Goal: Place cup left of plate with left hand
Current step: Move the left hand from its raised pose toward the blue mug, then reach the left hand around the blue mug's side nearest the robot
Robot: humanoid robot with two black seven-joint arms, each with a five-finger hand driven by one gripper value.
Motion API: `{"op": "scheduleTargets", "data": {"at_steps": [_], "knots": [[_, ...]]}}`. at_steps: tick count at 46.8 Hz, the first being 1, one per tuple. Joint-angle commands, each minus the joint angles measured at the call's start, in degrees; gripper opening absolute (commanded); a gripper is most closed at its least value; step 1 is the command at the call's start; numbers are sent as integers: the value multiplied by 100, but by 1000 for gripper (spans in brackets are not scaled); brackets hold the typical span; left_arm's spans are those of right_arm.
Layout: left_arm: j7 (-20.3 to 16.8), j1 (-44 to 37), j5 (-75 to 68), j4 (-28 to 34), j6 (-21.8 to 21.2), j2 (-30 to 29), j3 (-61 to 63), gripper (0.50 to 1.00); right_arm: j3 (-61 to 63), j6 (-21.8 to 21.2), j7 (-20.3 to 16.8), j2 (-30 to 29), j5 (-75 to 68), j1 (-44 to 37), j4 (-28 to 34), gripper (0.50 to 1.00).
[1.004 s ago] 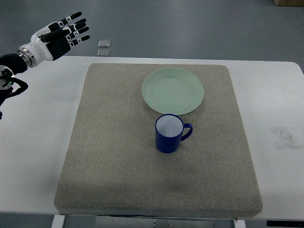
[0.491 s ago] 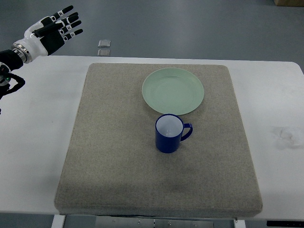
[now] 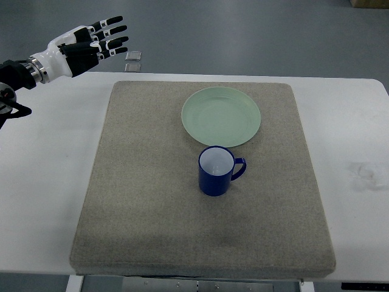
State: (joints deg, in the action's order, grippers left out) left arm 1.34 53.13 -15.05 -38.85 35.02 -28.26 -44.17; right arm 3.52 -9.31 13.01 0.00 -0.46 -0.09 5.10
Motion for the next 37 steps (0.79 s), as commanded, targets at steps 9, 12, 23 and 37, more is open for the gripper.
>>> {"op": "scheduleTargets", "data": {"at_steps": [9, 12, 23, 37], "knots": [[-125, -276, -674, -772, -2, -65, -13, 999, 0, -1, 0, 0, 2, 0, 0, 932], [-265, -390, -902, -975, -2, -65, -65, 999, 0, -1, 0, 0, -7, 0, 0, 932], [-433, -1163, -1412, -1967, -2, -39, -478, 999, 0, -1, 0, 0, 2, 0, 0, 932], [-890, -1955, -2300, -2566, -2, 303, -522, 999, 0, -1, 0, 0, 2, 0, 0, 932]]}}
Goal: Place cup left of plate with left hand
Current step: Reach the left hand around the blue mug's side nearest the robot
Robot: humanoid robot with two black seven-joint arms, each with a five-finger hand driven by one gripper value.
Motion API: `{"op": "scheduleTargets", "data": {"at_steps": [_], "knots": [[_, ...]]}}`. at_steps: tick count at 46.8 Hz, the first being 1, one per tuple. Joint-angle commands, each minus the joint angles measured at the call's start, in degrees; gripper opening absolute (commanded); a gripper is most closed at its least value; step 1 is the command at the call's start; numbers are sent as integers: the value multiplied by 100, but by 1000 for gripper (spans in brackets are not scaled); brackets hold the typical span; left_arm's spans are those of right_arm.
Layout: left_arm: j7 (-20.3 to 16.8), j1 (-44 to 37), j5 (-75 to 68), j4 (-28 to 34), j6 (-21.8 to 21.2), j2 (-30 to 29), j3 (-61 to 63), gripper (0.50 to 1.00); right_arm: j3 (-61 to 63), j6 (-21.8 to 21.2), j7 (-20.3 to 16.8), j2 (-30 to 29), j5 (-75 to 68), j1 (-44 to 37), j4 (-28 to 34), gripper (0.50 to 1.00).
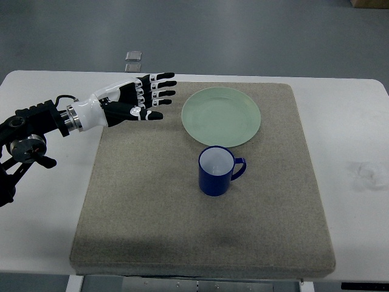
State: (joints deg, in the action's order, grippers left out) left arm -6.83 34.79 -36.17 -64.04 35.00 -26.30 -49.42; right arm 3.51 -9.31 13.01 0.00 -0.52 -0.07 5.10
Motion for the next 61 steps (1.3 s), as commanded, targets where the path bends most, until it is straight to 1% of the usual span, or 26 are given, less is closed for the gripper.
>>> {"op": "scheduleTargets", "data": {"at_steps": [1, 6, 12, 20, 41, 61], "knots": [[-82, -147, -258, -56, 0, 143, 2, 999, 0, -1, 0, 0, 8, -1, 0, 932], [-161, -262, -583, -56, 0, 336, 11, 999, 0, -1, 0, 0, 8, -1, 0, 932], [-398, -411, -1128, -56, 0, 599, 29, 999, 0, -1, 0, 0, 8, -1, 0, 932], [-530, -490, -1674, -56, 0, 899, 29, 999, 0, -1, 0, 0, 8, -1, 0, 932], [-530, -481, -1815, -12, 0, 952, 134, 999, 0, -1, 0, 0, 8, -1, 0, 932], [-530, -481, -2140, -3, 0, 1163, 240, 999, 0, -1, 0, 0, 8, -1, 0, 932]]}}
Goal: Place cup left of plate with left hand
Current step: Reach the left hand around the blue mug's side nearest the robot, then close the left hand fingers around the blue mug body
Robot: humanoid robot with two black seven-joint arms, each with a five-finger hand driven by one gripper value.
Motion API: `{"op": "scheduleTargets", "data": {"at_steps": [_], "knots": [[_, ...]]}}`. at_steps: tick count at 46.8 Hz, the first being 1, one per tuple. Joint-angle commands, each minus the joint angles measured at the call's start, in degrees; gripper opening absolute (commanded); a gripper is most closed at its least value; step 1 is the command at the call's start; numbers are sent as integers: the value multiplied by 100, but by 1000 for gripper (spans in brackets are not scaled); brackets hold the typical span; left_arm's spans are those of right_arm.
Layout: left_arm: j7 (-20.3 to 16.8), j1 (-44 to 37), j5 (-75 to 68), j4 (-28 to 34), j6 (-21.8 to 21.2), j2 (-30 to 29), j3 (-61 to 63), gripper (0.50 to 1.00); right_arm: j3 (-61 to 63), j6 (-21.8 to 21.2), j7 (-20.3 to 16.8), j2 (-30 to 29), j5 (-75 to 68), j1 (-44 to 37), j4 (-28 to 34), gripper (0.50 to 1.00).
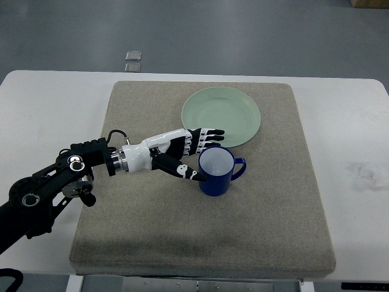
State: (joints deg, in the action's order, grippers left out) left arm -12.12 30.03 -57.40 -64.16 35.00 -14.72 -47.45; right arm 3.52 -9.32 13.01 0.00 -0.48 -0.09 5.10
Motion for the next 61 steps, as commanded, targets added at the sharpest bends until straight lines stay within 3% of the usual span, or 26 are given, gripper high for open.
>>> {"op": "scheduleTargets", "data": {"at_steps": [1, 61], "knots": [[-1, 2, -16, 8, 0, 4, 43, 999, 0, 1, 0, 0, -5, 0, 0, 932], [17, 11, -43, 96, 0, 215, 209, 996, 0, 1, 0, 0, -5, 0, 0, 932]]}}
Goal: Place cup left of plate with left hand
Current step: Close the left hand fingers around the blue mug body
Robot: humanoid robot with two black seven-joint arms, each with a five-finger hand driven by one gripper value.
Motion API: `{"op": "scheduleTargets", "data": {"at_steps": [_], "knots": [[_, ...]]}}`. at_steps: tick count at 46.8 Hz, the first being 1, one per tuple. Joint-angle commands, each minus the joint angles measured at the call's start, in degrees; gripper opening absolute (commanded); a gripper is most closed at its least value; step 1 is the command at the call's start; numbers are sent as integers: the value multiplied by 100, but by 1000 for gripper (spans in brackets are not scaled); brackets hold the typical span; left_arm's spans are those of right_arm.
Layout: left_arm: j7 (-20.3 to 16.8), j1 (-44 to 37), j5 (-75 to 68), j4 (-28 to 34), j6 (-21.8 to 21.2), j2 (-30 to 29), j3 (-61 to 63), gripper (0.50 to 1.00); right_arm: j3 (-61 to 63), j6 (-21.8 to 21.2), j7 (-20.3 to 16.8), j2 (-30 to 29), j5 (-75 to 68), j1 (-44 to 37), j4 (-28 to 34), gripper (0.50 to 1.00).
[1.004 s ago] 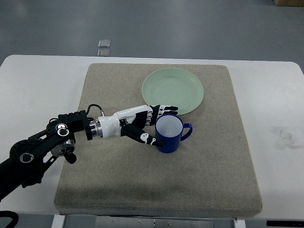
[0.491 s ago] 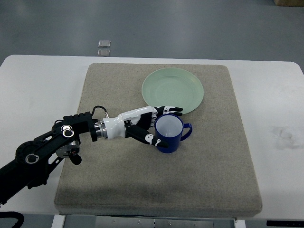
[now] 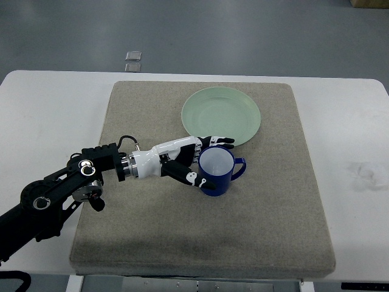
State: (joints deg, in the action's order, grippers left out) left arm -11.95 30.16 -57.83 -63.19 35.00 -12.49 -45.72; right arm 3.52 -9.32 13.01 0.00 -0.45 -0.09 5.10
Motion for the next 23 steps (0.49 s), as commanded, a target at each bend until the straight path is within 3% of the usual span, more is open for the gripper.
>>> {"op": "scheduleTargets", "data": {"at_steps": [1, 23], "knots": [[0, -1, -1, 0, 0, -8, 37, 996, 0, 1, 0, 0, -7, 0, 0, 932], [9, -1, -1, 26, 0, 1, 37, 984, 0, 1, 0, 0, -7, 0, 0, 932]]}}
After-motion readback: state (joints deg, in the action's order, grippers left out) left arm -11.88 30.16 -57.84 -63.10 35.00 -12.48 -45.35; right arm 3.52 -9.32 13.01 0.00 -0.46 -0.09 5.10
